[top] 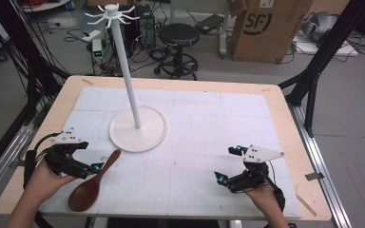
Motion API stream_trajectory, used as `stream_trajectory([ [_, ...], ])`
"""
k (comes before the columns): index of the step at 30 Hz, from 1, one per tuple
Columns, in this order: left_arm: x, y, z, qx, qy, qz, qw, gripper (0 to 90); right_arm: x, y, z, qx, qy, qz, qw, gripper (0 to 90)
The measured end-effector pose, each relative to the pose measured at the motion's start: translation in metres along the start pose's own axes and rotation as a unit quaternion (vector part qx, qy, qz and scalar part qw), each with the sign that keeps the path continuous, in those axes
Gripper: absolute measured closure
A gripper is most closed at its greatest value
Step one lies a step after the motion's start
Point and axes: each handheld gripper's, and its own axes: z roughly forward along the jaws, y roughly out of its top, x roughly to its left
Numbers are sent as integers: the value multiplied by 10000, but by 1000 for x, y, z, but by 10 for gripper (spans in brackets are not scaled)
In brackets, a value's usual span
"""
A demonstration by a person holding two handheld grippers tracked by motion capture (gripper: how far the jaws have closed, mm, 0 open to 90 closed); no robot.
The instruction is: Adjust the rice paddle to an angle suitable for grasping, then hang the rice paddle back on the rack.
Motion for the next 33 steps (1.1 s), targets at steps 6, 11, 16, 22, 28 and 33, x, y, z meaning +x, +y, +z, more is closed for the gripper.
stream_trajectory([
  [6, -1, 2, 3, 340, 10, -36, 9994, 17, 1, 5, -3, -66, 176, -28, 9998, 2],
  [11, -3, 5, 7, 614, 35, -73, 9981, 17, 2, 5, -4, -40, 161, -30, 9999, 2],
  [16, -4, 5, 10, 861, 50, -67, 9963, 17, 1, 4, -5, -22, 138, -8, 9999, 2],
  [22, -4, 5, 15, 1104, 76, -110, 9938, 17, 0, 2, -6, -3, 129, 32, 9999, 2],
  [28, -5, 5, 14, 1349, 174, -177, 9905, 17, 0, 2, -6, 11, 156, 27, 9999, 2],
  [33, -4, 7, 15, 1499, 240, -233, 9881, 17, -2, 0, -7, 28, 158, 46, 9999, 2],
])
